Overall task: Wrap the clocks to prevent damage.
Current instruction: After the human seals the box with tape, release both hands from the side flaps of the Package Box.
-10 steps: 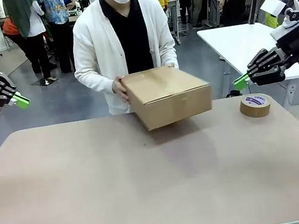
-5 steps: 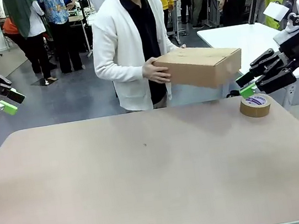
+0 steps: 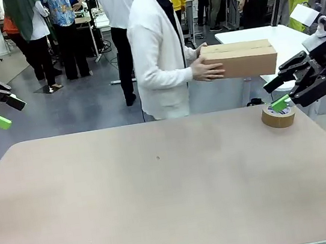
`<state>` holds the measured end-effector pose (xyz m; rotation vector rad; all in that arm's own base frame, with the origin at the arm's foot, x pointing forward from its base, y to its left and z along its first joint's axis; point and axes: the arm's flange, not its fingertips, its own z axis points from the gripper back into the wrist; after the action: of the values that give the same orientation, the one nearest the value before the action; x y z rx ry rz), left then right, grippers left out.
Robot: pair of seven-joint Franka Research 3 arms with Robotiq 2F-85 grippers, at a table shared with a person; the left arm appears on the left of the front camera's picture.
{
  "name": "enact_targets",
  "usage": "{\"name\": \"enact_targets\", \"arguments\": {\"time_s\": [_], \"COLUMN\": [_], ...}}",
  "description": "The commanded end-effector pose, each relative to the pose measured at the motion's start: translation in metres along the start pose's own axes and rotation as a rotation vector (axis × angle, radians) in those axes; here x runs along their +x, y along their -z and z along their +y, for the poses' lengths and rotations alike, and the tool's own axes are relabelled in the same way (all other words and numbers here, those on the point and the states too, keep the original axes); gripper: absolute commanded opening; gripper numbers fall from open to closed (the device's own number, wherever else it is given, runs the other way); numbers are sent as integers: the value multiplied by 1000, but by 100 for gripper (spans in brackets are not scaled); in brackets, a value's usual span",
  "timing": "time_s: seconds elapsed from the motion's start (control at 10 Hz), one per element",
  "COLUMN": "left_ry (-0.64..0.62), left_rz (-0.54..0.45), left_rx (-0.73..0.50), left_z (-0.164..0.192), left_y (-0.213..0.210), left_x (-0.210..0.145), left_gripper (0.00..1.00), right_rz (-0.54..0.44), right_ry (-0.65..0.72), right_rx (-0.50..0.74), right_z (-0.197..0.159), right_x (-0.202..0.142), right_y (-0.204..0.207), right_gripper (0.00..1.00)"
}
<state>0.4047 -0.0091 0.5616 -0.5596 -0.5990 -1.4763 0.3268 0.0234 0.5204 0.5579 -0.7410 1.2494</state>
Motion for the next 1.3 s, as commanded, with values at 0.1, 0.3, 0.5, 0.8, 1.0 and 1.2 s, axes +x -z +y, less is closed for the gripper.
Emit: {"name": "enact_targets", "arguments": {"time_s": [0.1, 0.3, 0.5, 0.8, 1.0, 1.2], "left_ry": [0, 0, -12, 17, -3, -28], "left_rz": [0, 0, 23, -387, -528, -645], "left_rx": [0, 0, 1, -65, -79, -11], "left_z": [0, 0, -2, 3, -7, -19], "left_y": [0, 0, -2, -46, -69, -95], "left_x": [0, 0, 1, -24, -55, -89], "left_gripper": [99, 99, 95, 100, 100, 100], "right_rz": [0, 0, -5, -377, -529, -580], "right_ry": [0, 0, 1, 18, 4, 4], "right_rx": [7, 7, 6, 110, 170, 154], "right_z": [-5, -5, -1, -37, -57, -75], "right_x": [-1, -1, 0, -6, -36, -69], "right_y": [2, 2, 1, -57, -85, -96], "right_gripper": [100, 100, 100, 100, 100, 100]}}
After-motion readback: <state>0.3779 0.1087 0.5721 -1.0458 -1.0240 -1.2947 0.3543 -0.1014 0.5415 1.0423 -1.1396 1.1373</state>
